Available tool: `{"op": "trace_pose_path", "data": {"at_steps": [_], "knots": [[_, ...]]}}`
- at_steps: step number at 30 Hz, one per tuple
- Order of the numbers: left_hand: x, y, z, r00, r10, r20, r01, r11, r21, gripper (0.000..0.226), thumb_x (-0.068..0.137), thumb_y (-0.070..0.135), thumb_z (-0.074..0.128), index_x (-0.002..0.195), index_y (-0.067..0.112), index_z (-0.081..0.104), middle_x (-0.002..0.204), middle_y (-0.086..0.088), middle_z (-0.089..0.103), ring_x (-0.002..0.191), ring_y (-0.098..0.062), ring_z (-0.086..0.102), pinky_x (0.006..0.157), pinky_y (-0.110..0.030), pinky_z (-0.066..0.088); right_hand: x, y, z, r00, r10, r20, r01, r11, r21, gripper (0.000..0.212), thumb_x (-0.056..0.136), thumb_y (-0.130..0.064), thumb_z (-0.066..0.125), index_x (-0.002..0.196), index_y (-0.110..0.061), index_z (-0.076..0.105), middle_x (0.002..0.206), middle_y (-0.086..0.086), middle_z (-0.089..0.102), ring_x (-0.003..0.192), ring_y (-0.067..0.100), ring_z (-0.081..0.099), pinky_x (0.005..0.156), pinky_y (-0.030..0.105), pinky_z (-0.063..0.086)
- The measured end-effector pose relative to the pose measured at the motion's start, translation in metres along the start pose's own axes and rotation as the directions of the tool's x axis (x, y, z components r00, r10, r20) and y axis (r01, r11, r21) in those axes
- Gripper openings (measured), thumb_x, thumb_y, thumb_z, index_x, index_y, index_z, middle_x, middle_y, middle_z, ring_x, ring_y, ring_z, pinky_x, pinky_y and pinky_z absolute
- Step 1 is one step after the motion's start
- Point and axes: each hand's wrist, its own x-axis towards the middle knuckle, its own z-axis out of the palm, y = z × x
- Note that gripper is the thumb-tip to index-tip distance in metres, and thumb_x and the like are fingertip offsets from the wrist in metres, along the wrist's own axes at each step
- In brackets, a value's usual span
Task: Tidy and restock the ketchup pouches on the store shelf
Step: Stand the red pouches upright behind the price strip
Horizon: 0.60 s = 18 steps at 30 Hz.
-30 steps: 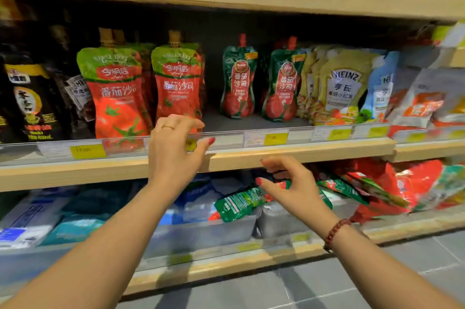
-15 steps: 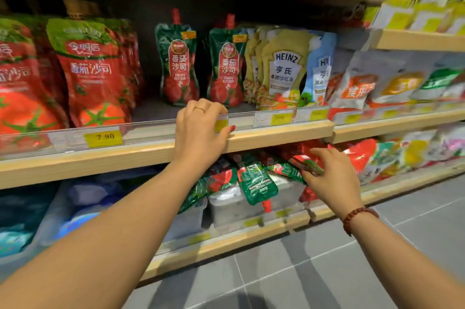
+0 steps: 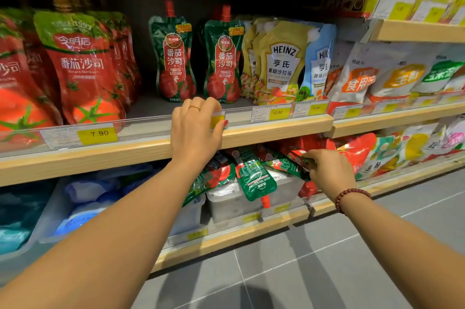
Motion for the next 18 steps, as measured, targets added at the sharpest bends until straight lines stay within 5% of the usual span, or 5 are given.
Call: {"op": "trace_pose_path", "data": {"at_steps": [5, 11, 15, 18], "knots": [[0.001, 0.001, -0.005, 0.998, 0.006, 0.058, -0.005, 1.0, -0.009, 0.023, 0.08, 0.029, 0.067, 0.097, 0.019, 0.056, 0.092, -0.003, 0.058, 0.091, -0.026, 0.051, 0.078, -0.034, 0.031, 0.011, -0.011, -0.033, 0.999, -0.043, 0.009, 0.043, 0.999, -0.019, 0.029, 0.081, -0.007, 0.06, 0.106, -0.015, 0.07, 0.097, 0.011, 0.073, 0.085, 0.03, 0.066, 0.077, 0.041, 0.056], [-0.009, 0.006, -0.017, 0.983, 0.135, 0.127, -0.111, 0.978, -0.176, 0.035, 0.081, 0.033, 0.065, 0.112, 0.02, 0.056, 0.11, 0.0, 0.057, 0.106, -0.022, 0.048, 0.089, -0.034, 0.031, 0.034, -0.026, -0.093, 0.995, -0.058, 0.082, 0.061, 0.997, -0.041, 0.024, 0.074, 0.002, 0.057, 0.088, -0.006, 0.075, 0.079, 0.011, 0.073, 0.053, 0.016, 0.05, 0.05, 0.021, 0.042], [-0.026, 0.022, -0.026, 0.906, 0.266, 0.33, -0.099, 0.89, -0.445, 0.044, 0.075, 0.041, 0.07, 0.114, 0.025, 0.055, 0.113, 0.005, 0.054, 0.109, -0.012, 0.044, 0.087, -0.029, 0.037, 0.048, -0.032, -0.127, 0.982, 0.105, 0.159, -0.108, 0.994, 0.01, 0.013, 0.074, -0.003, 0.063, 0.08, 0.001, 0.074, 0.082, 0.015, 0.07, 0.066, 0.022, 0.057, 0.053, 0.025, 0.046], [-0.042, 0.034, -0.029, 0.858, 0.33, 0.395, -0.101, 0.861, -0.499, 0.06, 0.071, 0.049, 0.071, 0.123, 0.028, 0.051, 0.123, 0.007, 0.053, 0.115, -0.01, 0.044, 0.094, -0.028, 0.04, 0.054, -0.047, -0.151, 0.931, 0.214, 0.296, -0.288, 0.929, 0.232, 0.008, 0.076, -0.002, 0.067, 0.079, 0.005, 0.064, 0.076, 0.014, 0.065, 0.061, 0.025, 0.062, 0.045, 0.026, 0.05]]}}
